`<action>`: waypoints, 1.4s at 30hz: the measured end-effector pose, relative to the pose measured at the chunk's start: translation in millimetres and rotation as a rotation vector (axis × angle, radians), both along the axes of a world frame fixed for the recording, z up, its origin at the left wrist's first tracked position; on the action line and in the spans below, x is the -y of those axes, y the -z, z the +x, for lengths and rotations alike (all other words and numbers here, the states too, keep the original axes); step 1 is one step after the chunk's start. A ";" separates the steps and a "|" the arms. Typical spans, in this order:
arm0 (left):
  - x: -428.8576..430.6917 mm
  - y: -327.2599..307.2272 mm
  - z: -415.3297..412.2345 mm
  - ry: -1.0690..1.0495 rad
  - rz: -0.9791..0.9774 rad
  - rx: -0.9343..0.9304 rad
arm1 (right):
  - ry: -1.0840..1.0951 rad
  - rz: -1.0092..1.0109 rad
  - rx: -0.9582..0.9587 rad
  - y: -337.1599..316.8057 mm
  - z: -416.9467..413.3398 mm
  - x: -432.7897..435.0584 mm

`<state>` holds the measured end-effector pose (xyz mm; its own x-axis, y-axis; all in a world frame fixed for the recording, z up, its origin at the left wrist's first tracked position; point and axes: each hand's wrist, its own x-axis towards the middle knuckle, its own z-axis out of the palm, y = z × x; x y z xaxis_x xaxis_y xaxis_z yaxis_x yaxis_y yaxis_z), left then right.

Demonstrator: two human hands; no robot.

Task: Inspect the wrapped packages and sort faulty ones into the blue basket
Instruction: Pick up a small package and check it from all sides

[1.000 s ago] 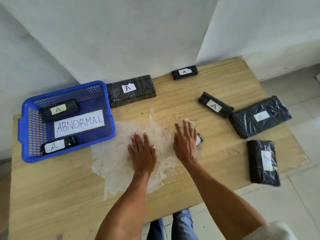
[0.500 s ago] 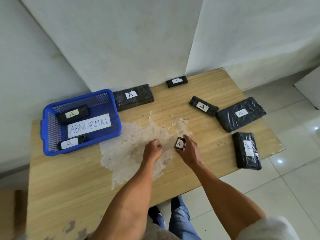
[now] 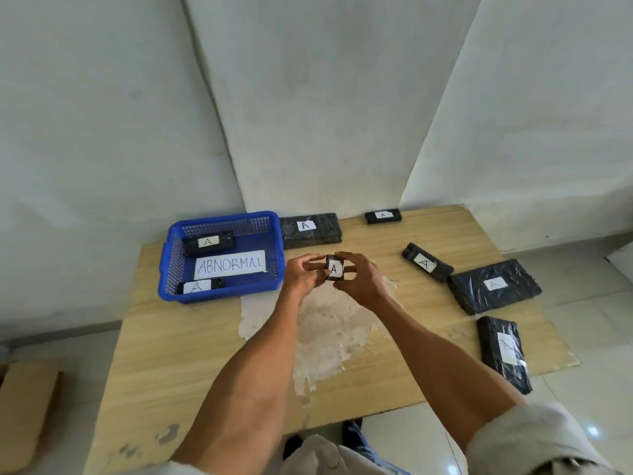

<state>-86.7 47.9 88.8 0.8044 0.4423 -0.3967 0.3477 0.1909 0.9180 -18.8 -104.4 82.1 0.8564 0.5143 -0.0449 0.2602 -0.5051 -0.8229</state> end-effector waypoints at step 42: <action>-21.2 -95.8 19.6 -0.226 0.092 0.091 | -0.104 0.404 -0.298 -99.1 30.3 -23.6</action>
<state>-67.1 69.1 184.6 0.7115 0.6457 -0.2771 0.2212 0.1685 0.9606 11.5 -80.8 181.1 0.7801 0.6229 -0.0594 0.0164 -0.1153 -0.9932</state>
